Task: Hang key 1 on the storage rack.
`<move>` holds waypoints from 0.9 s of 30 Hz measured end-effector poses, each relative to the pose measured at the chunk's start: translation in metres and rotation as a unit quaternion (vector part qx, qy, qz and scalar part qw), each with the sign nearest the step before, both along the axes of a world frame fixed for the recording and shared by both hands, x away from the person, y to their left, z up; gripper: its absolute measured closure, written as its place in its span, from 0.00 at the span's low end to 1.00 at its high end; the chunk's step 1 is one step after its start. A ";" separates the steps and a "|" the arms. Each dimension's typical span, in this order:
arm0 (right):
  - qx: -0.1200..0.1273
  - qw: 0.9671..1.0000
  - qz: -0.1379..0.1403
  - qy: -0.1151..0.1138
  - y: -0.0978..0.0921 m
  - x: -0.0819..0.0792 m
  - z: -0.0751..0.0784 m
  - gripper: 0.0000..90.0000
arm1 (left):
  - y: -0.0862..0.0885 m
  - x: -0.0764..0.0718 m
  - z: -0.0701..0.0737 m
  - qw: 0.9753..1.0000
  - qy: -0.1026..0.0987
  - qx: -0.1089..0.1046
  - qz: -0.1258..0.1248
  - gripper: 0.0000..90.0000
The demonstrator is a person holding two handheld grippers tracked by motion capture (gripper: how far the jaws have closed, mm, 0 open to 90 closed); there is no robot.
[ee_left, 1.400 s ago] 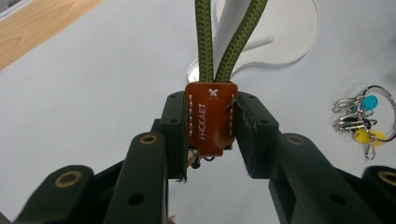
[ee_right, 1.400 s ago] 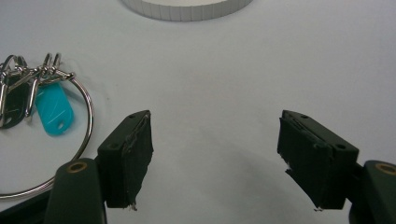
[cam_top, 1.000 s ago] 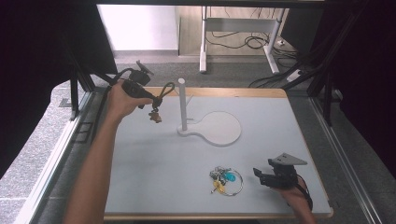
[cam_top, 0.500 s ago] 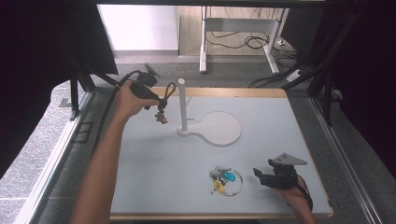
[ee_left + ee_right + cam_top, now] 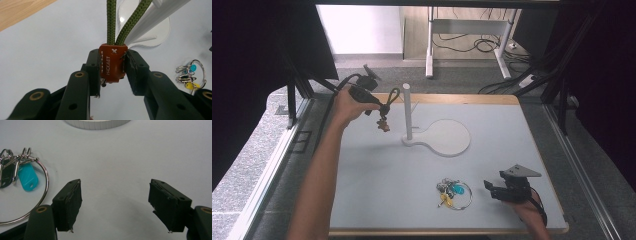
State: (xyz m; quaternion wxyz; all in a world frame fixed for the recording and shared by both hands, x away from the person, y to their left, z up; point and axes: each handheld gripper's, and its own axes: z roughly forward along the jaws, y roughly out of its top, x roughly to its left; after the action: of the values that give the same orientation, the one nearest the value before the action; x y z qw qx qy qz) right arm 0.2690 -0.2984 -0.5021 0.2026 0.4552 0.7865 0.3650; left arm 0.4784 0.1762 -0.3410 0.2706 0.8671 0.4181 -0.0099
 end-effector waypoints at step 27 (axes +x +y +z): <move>-0.001 1.000 -0.005 0.002 0.000 -0.003 -0.001 0.30 | -0.012 0.005 -0.009 1.000 0.006 0.009 0.002 0.74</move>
State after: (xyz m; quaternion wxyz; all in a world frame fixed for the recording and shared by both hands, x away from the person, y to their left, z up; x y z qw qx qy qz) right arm 0.2664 -0.2985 -0.5032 0.2038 0.4596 0.7850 0.3620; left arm 0.4830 0.1645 -0.3502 0.2603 0.8686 0.4214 -0.0114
